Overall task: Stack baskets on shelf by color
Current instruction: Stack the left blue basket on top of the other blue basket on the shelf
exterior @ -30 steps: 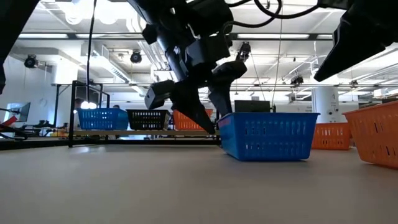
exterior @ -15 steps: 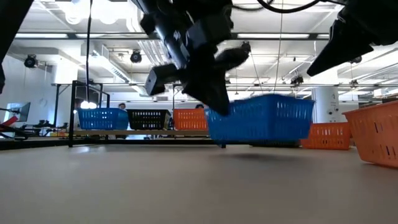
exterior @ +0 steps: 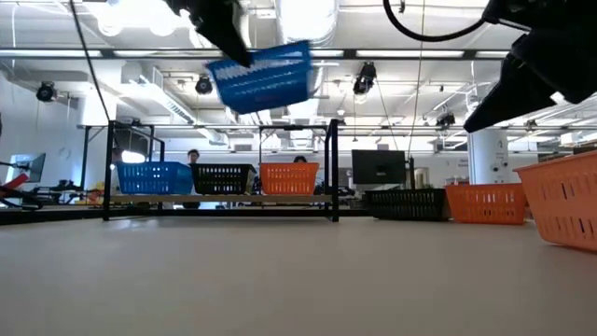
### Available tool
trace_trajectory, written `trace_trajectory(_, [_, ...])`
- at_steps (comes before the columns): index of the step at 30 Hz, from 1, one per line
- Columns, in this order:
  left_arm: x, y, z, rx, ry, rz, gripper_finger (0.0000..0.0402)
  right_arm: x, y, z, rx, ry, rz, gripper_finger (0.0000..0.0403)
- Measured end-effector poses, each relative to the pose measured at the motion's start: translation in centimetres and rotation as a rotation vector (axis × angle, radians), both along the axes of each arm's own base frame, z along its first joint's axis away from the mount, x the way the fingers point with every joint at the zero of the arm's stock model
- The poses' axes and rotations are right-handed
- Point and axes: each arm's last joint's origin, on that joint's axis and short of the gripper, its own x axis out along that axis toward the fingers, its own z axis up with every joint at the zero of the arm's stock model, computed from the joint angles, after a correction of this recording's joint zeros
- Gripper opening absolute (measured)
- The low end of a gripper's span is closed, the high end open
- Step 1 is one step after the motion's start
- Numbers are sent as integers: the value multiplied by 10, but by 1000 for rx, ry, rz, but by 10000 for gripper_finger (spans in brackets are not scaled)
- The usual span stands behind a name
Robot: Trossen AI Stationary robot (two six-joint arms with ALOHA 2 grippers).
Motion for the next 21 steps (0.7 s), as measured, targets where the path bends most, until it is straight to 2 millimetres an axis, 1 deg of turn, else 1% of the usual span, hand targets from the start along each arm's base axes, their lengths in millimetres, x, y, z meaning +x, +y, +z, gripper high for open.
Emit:
trace_trajectory(3, [-27,18,16,-131,-94,259,1,1,0,-1,-29,-45,-1,121])
trace_trajectory(6, [-48,39,22,-199,-122,453,1,5,2,0,-78,-77,25,121])
trace_trajectory(11, [-72,81,21,-254,-123,783,1,9,4,2,-149,-79,78,121])
trace_trajectory(14, [-78,105,16,-299,-108,921,1,9,4,2,-157,-78,84,121])
trace_trajectory(17, [-76,126,8,-371,-89,980,1,8,4,1,-162,-72,85,121])
trace_trajectory(21, [-71,151,-9,-427,-24,1059,1,6,2,-3,-172,-59,88,121])
